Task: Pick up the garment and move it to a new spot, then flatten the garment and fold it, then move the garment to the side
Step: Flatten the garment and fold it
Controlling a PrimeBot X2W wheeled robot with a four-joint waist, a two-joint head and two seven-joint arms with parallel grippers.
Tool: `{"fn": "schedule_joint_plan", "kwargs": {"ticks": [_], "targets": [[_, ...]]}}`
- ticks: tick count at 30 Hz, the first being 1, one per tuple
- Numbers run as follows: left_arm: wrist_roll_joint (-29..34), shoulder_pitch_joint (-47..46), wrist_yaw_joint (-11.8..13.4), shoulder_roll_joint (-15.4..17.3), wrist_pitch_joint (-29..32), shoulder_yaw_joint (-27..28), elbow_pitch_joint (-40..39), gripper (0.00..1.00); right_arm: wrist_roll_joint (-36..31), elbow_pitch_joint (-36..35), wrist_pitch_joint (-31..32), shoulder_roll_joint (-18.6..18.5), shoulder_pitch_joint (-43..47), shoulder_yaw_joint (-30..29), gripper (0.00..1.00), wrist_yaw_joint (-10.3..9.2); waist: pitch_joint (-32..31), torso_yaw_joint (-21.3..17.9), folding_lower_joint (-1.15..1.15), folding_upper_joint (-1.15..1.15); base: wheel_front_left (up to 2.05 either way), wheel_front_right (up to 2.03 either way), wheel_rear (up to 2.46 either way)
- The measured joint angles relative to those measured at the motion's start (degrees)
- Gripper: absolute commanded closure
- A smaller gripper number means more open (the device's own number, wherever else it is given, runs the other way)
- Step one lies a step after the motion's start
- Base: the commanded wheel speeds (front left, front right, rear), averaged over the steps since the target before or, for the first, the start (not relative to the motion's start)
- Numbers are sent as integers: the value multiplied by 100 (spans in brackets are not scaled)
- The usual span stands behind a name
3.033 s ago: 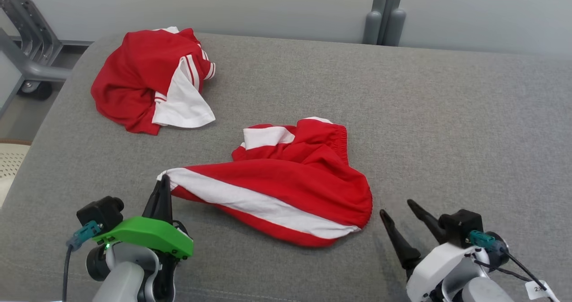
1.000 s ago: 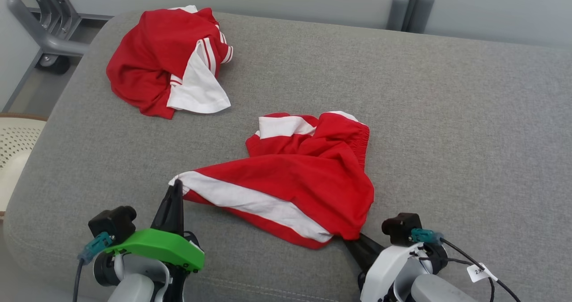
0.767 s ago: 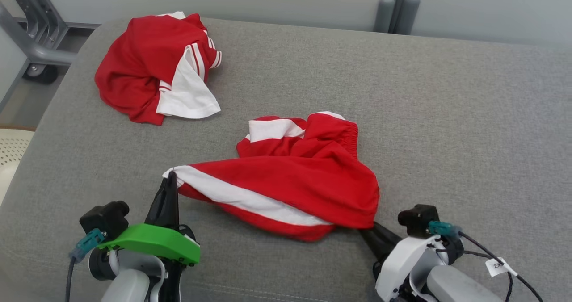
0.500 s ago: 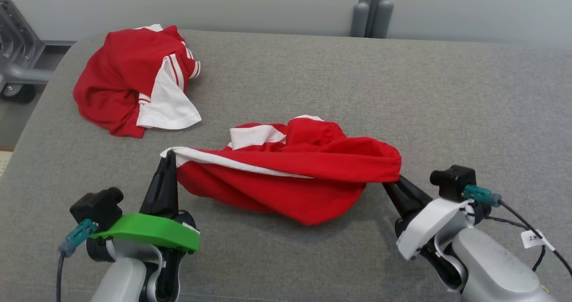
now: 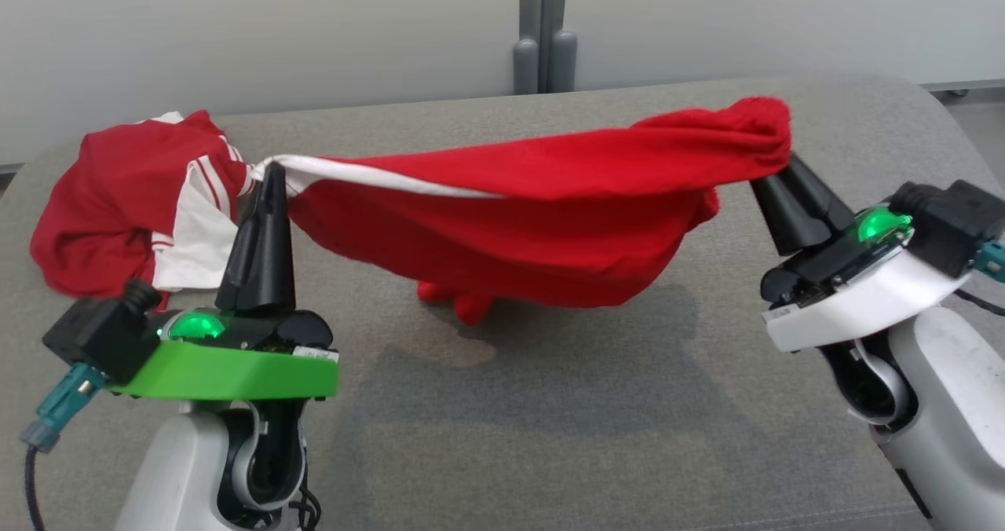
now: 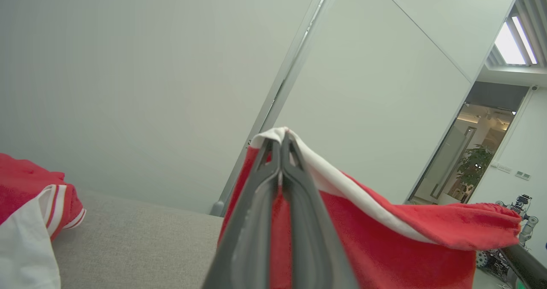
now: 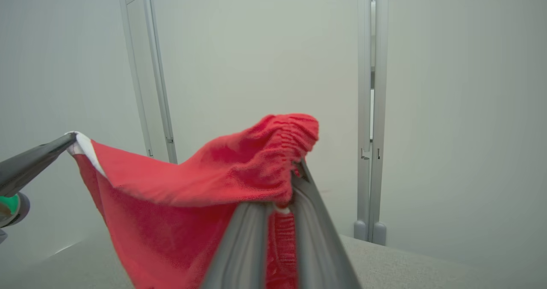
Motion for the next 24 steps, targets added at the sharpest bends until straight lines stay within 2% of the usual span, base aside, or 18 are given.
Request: {"fn": "schedule_joint_plan", "kwargs": {"ticks": [3, 6, 10, 13, 15, 17, 18, 22, 24], "targets": [[59, -38, 0, 2, -7, 92, -379, 100, 3, -475, -8, -160, 1, -154, 100, -13, -61, -203, 0, 0, 0, 0, 0], [135, -101, 1, 53, -30, -40, -500, 100, 69, -613, 90, -393, 102, -46, 100, -5, -104, -391, 0, 0, 0, 0, 0], [145, -107, 43, 130, 322, -244, -309, 100, 434, -593, 642, -487, 255, 33, 100, -5, -89, -569, 0, 0, 0, 0, 0], [-12, -224, 70, 181, 736, -359, 138, 100, 614, -288, 1148, -476, 92, 214, 100, -3, 23, -624, 0, 0, 0, 0, 0], [-33, -540, 148, 218, 979, -299, 501, 100, 660, -37, 1405, -376, -393, 227, 100, 0, 129, -642, 0, 0, 0, 0, 0], [-27, -1081, 241, 287, 1034, 0, 712, 100, 614, 156, 1511, -215, -1259, 76, 100, -15, 243, -655, 0, 0, 0, 0, 0], [-27, -1081, 241, 287, 1034, 0, 712, 100, 614, 156, 1511, -215, -1259, 76, 100, -15, 243, -655, 0, 0, 0, 0, 0], [3, -2878, 311, 311, 887, 558, 335, 100, 525, 5, 1209, 144, -3203, -871, 100, -416, 468, -672, 0, 0, 0, 0, 0], [3, -3567, 285, 196, 869, 564, 157, 100, 511, 42, 1148, 79, -3672, -989, 100, -412, 567, -655, 0, 0, 0, 0, 0]]}}
